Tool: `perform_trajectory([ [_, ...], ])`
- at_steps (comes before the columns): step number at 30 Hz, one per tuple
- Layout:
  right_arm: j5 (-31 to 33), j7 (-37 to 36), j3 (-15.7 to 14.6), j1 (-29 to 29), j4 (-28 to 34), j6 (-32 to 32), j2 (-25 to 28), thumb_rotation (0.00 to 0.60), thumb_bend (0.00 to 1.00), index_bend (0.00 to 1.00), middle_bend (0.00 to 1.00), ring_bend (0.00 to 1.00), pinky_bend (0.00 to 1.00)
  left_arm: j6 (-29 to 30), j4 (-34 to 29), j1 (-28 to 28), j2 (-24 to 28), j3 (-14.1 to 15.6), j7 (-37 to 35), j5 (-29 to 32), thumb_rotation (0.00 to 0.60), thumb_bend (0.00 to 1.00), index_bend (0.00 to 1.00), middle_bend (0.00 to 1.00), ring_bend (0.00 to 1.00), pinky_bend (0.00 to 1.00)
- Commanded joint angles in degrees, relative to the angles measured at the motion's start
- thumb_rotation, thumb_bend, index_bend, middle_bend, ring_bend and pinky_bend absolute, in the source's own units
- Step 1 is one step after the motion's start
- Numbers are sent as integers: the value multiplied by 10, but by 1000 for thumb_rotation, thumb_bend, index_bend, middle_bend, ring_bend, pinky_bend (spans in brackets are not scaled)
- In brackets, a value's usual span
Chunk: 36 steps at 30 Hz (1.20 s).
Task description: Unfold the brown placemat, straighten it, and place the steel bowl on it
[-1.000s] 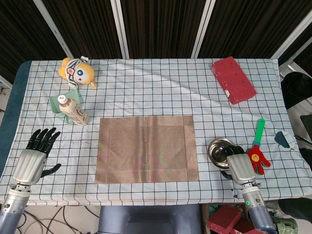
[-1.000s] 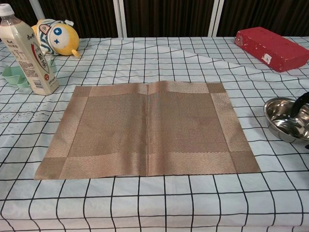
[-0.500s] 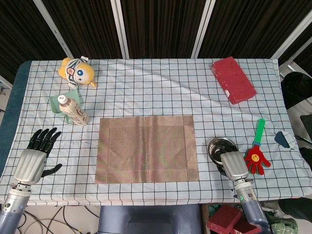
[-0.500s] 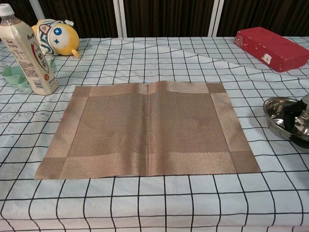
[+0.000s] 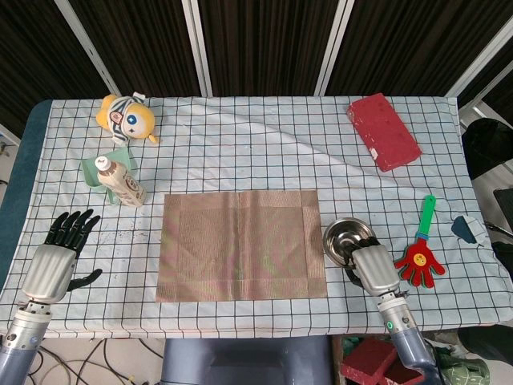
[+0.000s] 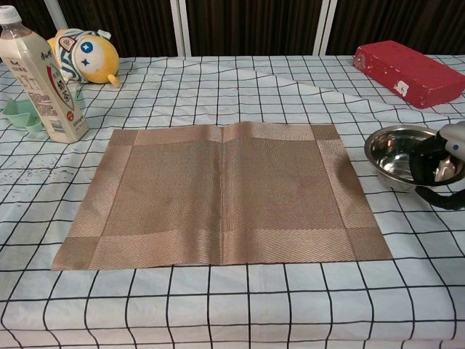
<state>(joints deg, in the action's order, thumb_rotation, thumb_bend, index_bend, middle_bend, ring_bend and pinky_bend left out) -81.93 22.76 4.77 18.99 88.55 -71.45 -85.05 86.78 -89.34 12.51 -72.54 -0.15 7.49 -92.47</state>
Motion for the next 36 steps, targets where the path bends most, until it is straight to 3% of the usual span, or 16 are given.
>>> perform_trajectory([
  [1, -13, 16, 6, 11, 23, -2, 3, 600, 506, 702, 567, 405, 331, 0, 0, 0, 0, -1, -1, -1, 600, 53, 78, 27, 26, 51],
  [13, 20, 111, 36, 75, 66, 58, -60, 600, 505, 702, 567, 405, 331, -2, -4, -2, 2, -6, -9, 2, 600, 53, 78, 26, 26, 51],
  [29, 101, 163, 74, 141, 2, 97, -197, 600, 484, 702, 565, 405, 331, -10, -9, -2, 9, -6, -32, -1, 600, 53, 78, 19, 26, 51],
  [34, 122, 165, 84, 154, -23, 98, -224, 600, 423, 702, 555, 405, 331, -15, -10, 0, 11, -7, -38, -1, 600, 53, 78, 14, 26, 50],
  [36, 126, 159, 85, 156, -29, 96, -230, 600, 336, 690, 518, 396, 331, -16, -10, 0, 12, -8, -41, 1, 600, 53, 78, 11, 26, 50],
])
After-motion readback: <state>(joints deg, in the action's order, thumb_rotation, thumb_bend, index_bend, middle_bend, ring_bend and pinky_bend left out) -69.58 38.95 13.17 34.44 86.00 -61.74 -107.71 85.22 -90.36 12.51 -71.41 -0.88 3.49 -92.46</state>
